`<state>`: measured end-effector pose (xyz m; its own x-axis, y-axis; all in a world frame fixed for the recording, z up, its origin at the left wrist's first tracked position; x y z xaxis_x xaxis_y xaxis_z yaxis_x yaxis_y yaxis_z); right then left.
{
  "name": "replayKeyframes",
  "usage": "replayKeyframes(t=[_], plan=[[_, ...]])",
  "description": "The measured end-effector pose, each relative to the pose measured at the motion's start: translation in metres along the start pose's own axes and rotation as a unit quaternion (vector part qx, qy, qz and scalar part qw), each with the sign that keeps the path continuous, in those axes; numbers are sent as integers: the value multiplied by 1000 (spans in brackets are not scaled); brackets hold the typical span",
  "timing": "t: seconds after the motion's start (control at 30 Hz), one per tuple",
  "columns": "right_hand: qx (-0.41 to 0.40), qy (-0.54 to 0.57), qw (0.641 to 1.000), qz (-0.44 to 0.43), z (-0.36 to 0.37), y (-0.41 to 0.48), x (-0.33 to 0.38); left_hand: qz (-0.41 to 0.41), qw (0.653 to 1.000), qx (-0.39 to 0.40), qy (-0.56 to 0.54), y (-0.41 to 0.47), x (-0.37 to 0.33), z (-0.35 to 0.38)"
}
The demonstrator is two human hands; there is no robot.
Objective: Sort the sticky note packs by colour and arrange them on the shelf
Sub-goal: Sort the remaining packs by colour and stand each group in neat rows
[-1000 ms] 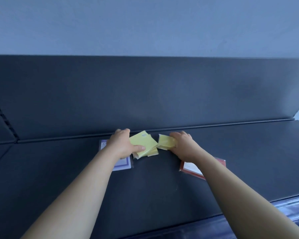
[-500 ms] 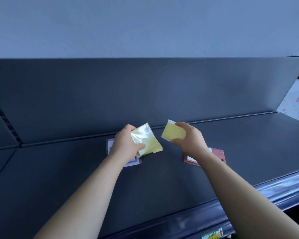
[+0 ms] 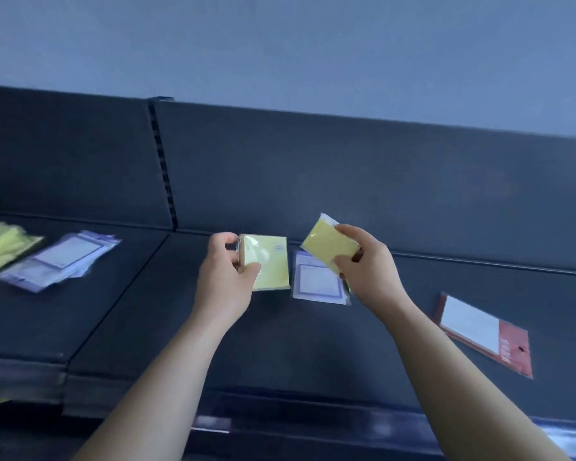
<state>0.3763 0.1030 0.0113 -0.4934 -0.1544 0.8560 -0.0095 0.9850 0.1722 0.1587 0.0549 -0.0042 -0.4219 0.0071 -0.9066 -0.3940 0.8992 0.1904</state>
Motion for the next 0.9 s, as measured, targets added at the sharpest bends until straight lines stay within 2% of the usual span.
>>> replayKeyframes(t=[0.17,0.5,0.9], plan=[[63,12,997,-51,58,-20,28,-7,995,-92,25,-23,30,-63],[145,41,980,-132,185,-51,113,-62,974,-215,39,-48,93,-210],[142,71,981,-116,344,-70,207,-90,971,-217,35,-1,156,-383]])
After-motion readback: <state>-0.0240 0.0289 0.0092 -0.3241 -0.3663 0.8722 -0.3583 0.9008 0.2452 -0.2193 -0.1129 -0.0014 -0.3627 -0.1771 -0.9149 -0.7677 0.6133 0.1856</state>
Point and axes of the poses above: each hand's wrist, its own y-axis towards the middle knuckle, its own z-axis out of the palm, x = y × z, the point moved 4 cm from there along y, towards the middle knuckle, and after that the axes turned 1 degree about -z, right-handed, at the moved point
